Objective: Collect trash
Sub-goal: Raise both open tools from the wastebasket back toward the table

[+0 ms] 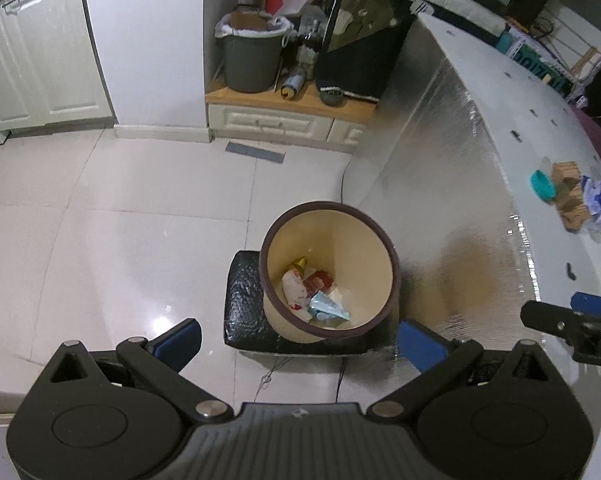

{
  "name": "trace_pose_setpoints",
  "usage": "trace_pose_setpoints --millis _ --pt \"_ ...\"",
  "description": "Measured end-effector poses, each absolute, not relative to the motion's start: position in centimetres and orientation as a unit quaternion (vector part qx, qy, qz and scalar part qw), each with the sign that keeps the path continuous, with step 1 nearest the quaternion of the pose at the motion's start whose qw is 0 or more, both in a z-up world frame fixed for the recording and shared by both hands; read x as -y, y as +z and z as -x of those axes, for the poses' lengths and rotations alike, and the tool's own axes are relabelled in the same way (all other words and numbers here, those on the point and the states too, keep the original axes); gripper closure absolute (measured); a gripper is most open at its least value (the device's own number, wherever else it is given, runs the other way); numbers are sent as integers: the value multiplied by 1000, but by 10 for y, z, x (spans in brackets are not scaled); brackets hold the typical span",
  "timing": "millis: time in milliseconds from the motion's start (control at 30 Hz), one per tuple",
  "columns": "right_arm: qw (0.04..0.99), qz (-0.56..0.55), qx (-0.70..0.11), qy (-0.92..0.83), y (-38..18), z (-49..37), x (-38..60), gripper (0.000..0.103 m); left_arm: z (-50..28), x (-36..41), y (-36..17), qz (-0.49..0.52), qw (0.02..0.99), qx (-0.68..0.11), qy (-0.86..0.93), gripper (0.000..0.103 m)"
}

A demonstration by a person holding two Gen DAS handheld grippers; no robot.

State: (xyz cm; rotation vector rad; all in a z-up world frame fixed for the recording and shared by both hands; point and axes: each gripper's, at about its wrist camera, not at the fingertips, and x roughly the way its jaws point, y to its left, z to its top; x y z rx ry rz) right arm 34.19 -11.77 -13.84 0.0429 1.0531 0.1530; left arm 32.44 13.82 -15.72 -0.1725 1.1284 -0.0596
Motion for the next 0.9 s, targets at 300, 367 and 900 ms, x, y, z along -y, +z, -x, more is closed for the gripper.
trace_pose_setpoints --millis 300,367,900 --pt "883 -26 -466 56 -106 -307 155 0 -302 -102 -130 70 858 -507 -44 0" --pt "886 -27 -460 52 -102 -302 165 0 -297 -90 -123 67 861 -501 -47 0" --pt "902 -48 -428 17 -78 -255 287 0 -269 39 -94 51 873 -475 -97 0"
